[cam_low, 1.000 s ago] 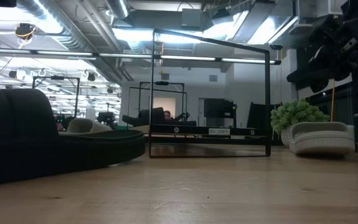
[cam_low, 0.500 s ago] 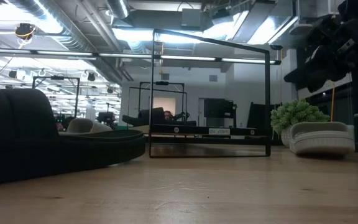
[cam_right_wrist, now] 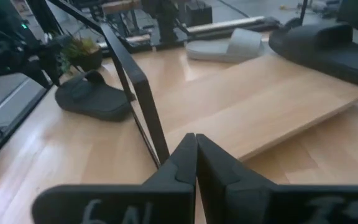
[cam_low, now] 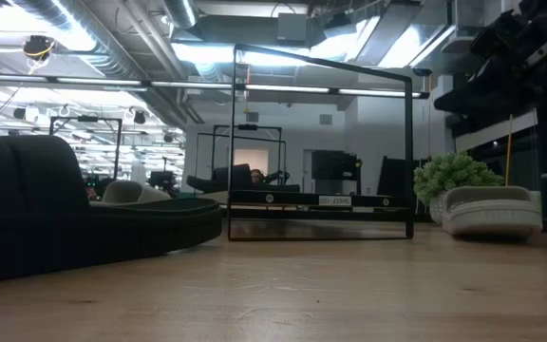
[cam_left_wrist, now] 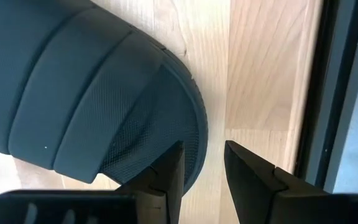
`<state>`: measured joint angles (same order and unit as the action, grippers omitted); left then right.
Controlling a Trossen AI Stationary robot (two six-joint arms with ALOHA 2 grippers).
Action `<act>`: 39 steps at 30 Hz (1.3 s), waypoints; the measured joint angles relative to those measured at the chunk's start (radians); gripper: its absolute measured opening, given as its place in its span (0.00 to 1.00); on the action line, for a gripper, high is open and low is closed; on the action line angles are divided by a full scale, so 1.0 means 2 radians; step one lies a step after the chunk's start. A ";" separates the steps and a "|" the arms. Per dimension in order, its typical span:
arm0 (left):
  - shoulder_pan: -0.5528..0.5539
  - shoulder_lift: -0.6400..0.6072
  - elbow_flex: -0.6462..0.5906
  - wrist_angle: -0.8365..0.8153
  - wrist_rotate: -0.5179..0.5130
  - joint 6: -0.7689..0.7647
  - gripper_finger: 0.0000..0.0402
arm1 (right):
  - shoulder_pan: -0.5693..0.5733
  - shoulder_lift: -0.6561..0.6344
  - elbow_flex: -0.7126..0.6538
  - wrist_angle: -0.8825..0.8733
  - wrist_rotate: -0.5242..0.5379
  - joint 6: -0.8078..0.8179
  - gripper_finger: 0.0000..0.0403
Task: Pick and place slides into the shelf
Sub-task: Put the black slide on the shelf
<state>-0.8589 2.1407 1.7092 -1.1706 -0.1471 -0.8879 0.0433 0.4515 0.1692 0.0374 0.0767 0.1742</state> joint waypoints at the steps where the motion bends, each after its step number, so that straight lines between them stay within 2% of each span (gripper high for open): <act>1: 0.000 0.000 0.000 0.000 0.000 0.000 0.26 | 0.000 0.000 0.000 0.005 0.000 -0.001 0.02; 12: -0.011 0.001 0.000 -0.004 0.000 -0.001 0.26 | 0.000 0.000 0.000 0.024 -0.001 -0.015 0.02; 19: -0.011 0.023 0.000 -0.016 0.003 0.000 0.26 | 0.000 0.000 0.000 0.025 -0.002 -0.013 0.02; 39: -0.009 0.025 0.000 -0.037 -0.040 -0.023 0.26 | 0.000 0.000 0.000 0.028 -0.002 -0.012 0.02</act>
<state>-0.8772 2.1906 1.7083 -1.2449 -0.2264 -0.9344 0.0434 0.4515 0.1692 0.0929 0.0734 0.1508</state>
